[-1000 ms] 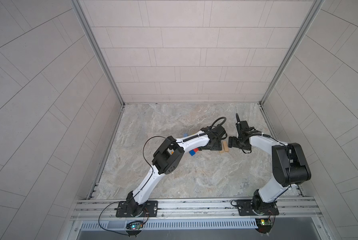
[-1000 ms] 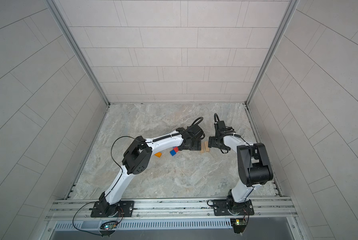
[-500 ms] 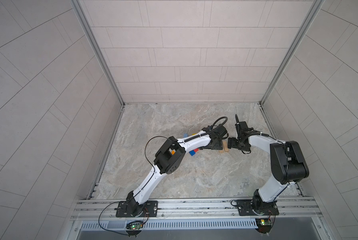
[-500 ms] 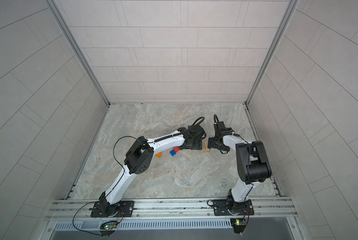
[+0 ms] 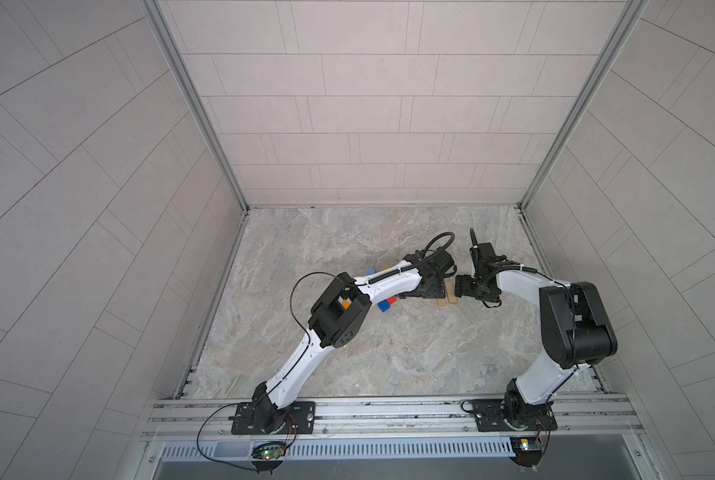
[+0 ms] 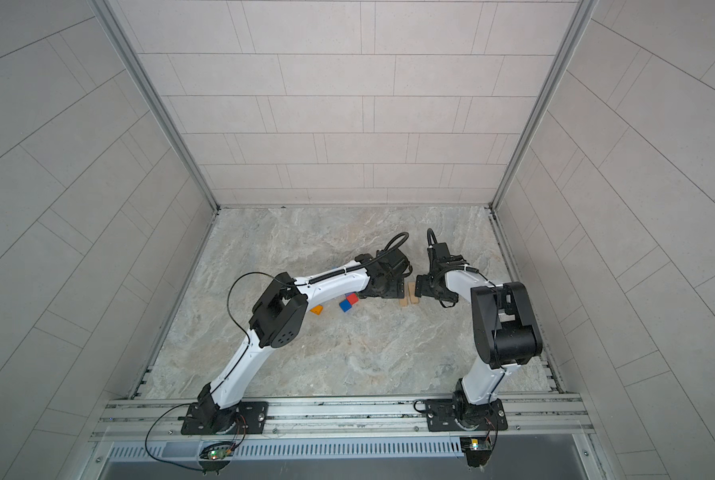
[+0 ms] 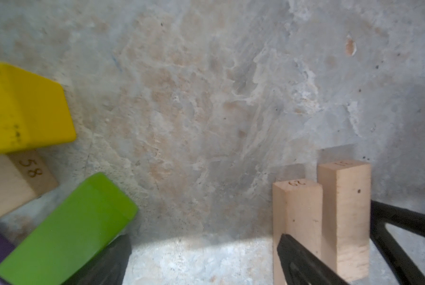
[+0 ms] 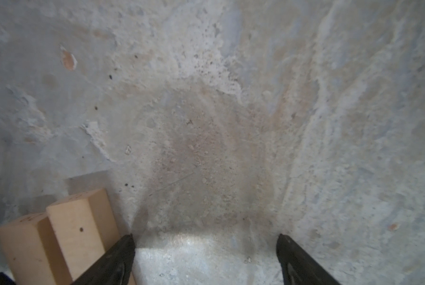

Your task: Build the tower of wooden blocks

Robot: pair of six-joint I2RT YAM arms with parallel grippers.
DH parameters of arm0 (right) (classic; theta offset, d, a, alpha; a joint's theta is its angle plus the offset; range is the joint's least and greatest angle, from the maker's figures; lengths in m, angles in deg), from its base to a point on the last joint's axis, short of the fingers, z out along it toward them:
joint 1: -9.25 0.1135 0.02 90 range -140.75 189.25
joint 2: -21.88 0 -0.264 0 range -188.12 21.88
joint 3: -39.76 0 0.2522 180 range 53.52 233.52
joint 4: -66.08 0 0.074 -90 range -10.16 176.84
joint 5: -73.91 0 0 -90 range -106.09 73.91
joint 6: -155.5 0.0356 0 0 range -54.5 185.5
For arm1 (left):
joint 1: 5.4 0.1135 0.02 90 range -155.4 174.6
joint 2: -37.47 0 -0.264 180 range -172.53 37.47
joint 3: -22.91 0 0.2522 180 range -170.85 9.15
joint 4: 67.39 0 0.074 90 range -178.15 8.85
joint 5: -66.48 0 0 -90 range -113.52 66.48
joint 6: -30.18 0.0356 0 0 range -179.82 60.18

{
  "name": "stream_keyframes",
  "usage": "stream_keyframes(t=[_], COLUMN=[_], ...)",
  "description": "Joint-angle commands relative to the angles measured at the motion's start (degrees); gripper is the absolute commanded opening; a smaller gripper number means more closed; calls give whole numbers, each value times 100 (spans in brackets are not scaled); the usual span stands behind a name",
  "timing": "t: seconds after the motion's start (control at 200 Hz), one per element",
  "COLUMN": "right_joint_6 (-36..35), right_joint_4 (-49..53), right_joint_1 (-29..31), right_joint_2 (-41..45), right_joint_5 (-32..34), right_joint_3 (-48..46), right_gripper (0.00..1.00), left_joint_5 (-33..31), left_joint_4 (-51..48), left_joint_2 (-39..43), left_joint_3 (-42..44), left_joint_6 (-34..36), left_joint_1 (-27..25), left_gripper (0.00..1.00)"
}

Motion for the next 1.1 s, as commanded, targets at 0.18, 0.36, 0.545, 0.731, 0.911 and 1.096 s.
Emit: stream_keyframes(t=[0.18, 0.36, 0.545, 0.731, 0.911, 1.096], right_joint_6=[22, 23, 4, -7, 8, 49], right_joint_4=[178, 152, 80, 48, 55, 248], right_joint_1=[55, 83, 109, 135, 157, 162], right_joint_2=[3, 52, 74, 44, 29, 239], right_joint_5=[-369, -433, -503, -589, -634, -205], right_joint_3=[-49, -51, -59, -7, 66, 71], right_gripper=[90, 90, 90, 90, 90, 90], left_joint_5=[209, 268, 284, 296, 301, 237], left_joint_4=[-41, -34, -12, -16, -8, -90], left_joint_2=[-385, -420, -429, -437, -438, -381], left_joint_3=[-52, -71, -81, -78, -86, -71], left_joint_6=[-106, -109, -108, -100, -82, 28], left_joint_1=[6, 6, 1, -2, -1, 14], left_gripper=[100, 100, 100, 100, 100, 100])
